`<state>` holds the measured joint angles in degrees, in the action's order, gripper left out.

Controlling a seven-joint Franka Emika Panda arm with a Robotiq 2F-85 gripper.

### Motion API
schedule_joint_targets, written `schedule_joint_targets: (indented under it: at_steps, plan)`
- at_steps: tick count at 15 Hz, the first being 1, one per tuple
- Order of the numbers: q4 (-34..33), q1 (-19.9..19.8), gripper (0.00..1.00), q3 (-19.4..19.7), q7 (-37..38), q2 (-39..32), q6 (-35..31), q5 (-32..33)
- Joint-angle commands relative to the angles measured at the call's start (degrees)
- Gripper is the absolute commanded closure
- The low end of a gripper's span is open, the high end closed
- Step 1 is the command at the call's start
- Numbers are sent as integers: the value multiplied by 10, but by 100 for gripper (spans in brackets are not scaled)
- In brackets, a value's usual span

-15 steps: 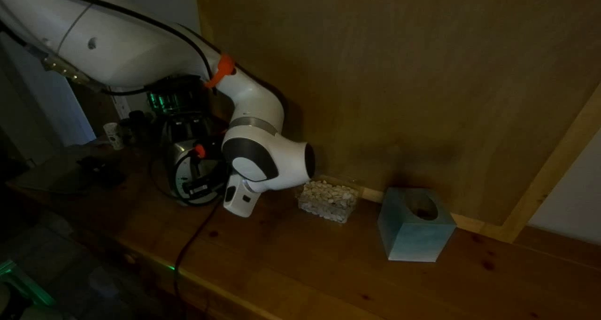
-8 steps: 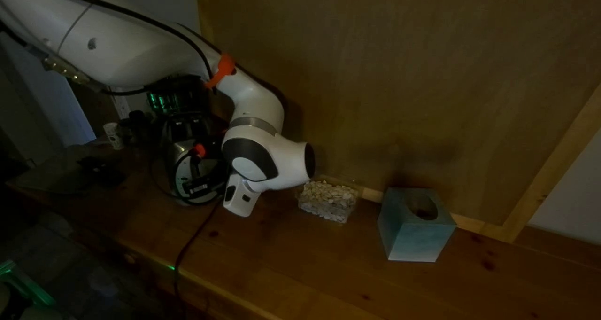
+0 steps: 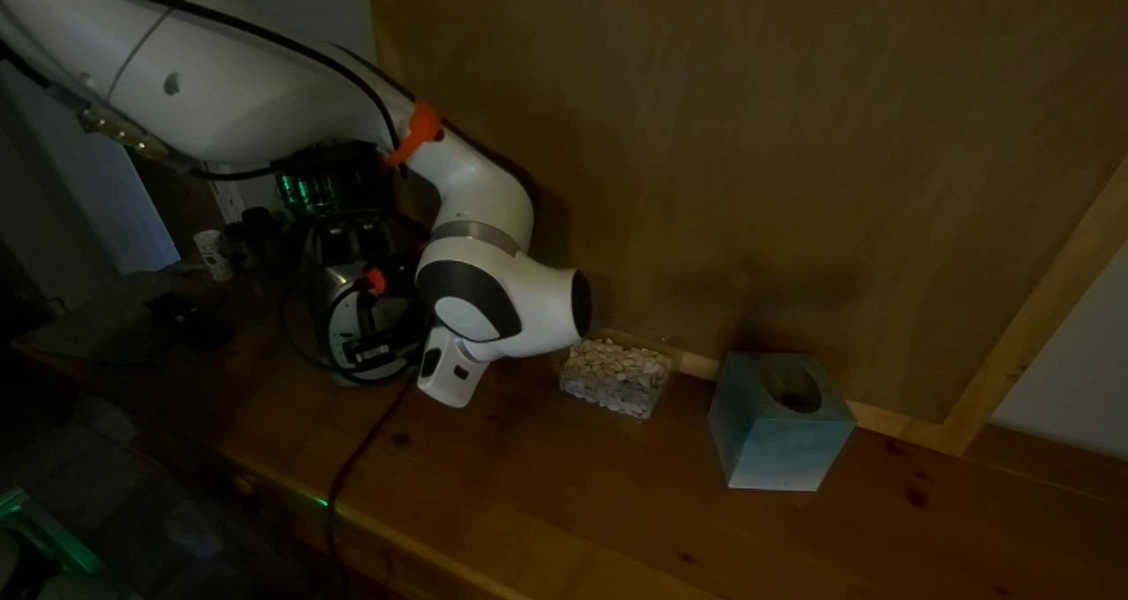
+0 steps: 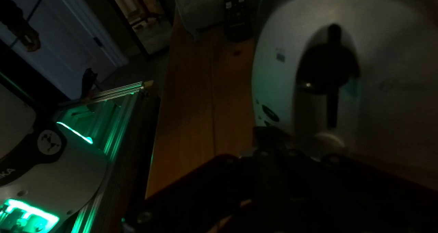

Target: Press a button on the left side of the toaster

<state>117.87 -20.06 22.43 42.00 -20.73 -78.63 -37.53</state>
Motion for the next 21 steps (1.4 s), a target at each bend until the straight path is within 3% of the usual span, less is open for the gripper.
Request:
schedule_joint_targets:
  at_steps: [1,13,21]
  plan:
    - [-2,1,100,-2,17,-4,-8,-32]
    - [-1,0,100,0,26,-3,-8,-32]
    - [-12,12,100,1,12,10,-26,31]
